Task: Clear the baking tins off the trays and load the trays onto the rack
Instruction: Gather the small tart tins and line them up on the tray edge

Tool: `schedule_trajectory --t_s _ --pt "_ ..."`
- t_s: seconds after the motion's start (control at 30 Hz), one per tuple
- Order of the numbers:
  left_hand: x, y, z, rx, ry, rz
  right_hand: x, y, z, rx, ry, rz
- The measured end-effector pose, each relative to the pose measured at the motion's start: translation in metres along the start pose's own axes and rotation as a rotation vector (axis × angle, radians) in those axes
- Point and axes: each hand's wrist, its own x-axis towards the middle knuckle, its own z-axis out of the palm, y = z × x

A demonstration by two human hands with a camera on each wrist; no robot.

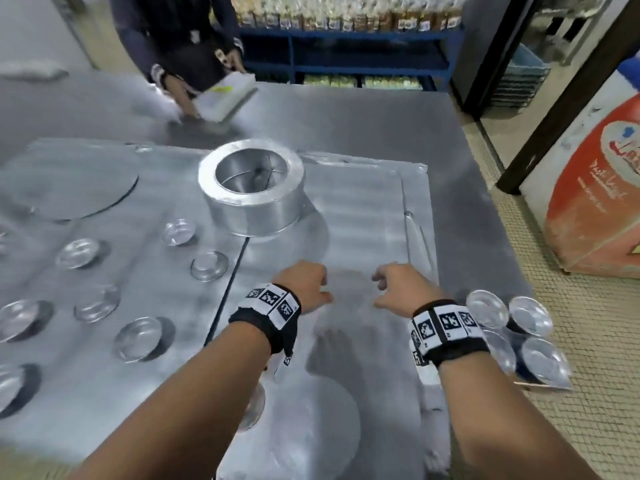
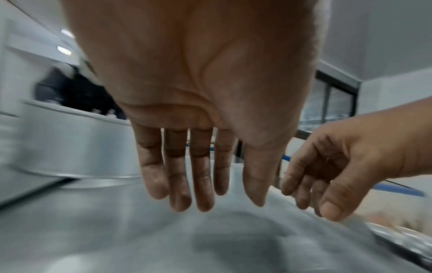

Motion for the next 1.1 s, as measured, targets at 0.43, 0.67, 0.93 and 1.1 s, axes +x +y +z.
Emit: schedule_trajectory --t_s 0.43,0.67,0.93,1.1 --pt "-0.148 -0.214 0.026 -0.054 0.261 -0.646 0.053 -0.228 0.1 -0.202 -0.061 -0.45" --pt "-0.161 -0.236 0.041 -0.171 0.293 -0.65 0.082 -0.283 0.132 -0.31 0.055 -0.471" --pt "-0.163 -0.243 0.038 -0.239 0.301 -0.638 0.116 -0.298 0.143 -0.301 0.069 -0.375" --pt "-0.164 -0.246 0.035 -0.232 0.307 -0.634 0.122 -0.295 0.144 -0.231 0.067 -0.381"
